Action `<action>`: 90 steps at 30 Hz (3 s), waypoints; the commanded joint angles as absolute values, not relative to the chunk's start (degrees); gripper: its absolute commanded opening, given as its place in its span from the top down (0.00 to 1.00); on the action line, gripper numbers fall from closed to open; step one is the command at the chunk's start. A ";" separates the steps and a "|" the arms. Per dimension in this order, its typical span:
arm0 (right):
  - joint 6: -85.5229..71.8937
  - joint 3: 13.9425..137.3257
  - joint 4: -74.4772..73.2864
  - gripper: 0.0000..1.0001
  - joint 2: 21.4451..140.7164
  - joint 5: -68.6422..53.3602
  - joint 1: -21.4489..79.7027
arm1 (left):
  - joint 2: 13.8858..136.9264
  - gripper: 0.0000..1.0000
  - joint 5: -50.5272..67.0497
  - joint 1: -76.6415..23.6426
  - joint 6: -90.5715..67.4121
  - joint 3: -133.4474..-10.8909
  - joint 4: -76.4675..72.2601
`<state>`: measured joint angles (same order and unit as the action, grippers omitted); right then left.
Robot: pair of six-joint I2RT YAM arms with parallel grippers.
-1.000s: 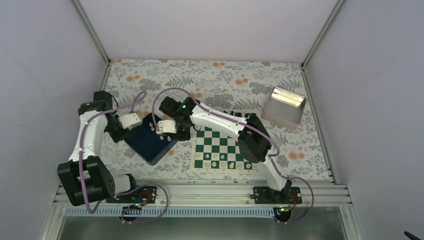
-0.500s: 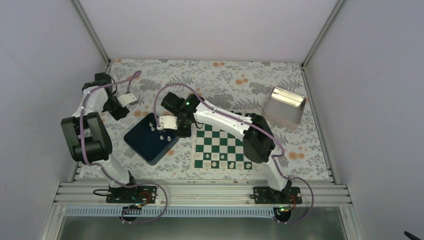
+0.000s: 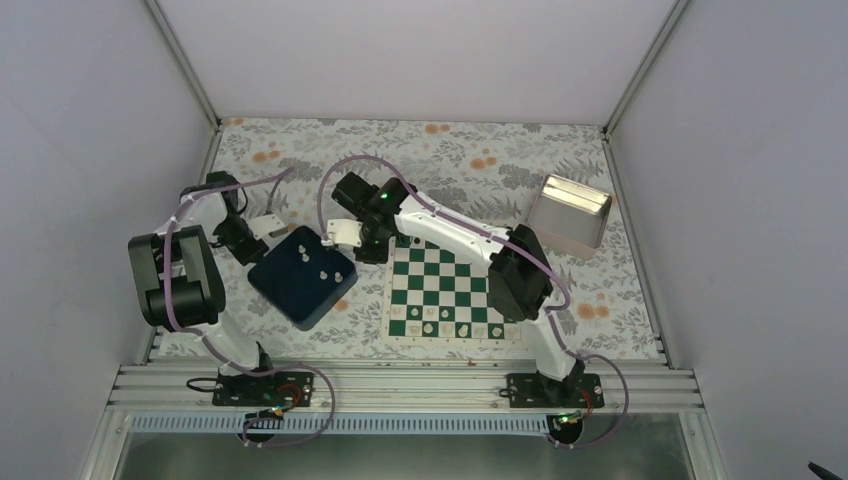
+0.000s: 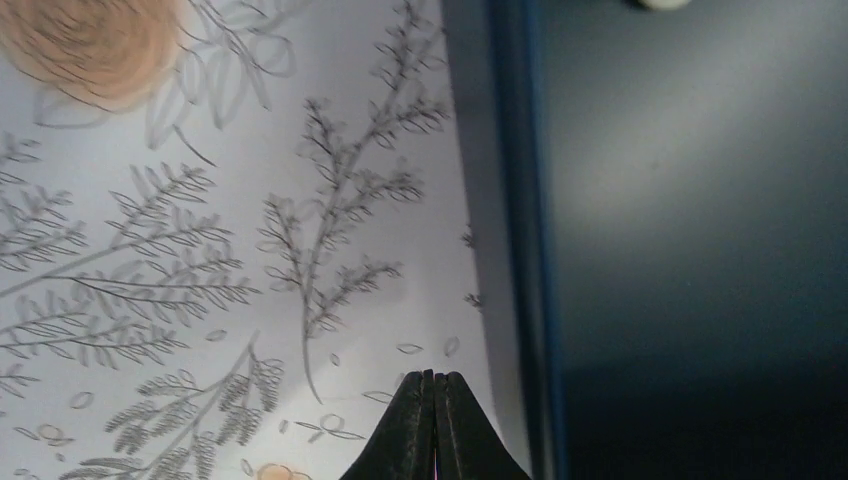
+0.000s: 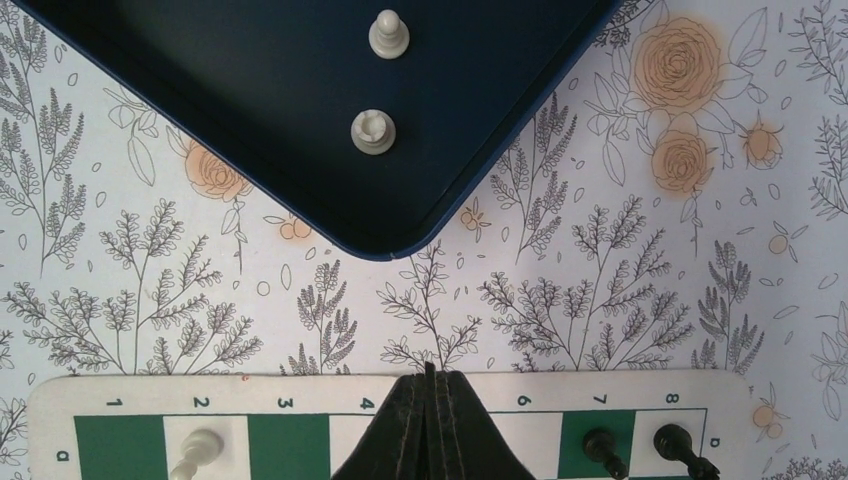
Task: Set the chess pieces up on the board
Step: Adjust the storage box at the center of the board.
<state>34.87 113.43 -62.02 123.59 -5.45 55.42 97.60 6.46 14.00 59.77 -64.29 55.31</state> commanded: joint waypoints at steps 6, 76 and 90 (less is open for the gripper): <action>35.52 114.93 -63.57 0.96 124.95 -6.99 55.63 | 91.23 0.98 6.00 14.06 62.29 -58.62 56.85; 37.43 114.09 -64.04 0.96 130.41 -9.37 54.79 | 82.13 0.97 15.49 2.65 65.95 -44.29 67.31; 36.78 115.93 -66.70 0.90 125.64 -7.22 55.16 | 78.61 0.97 4.08 14.06 68.10 -51.45 68.44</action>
<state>36.86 113.60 -65.89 129.21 -7.86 54.65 79.46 8.86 8.58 65.19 -46.41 68.29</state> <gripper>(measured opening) 0.052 0.031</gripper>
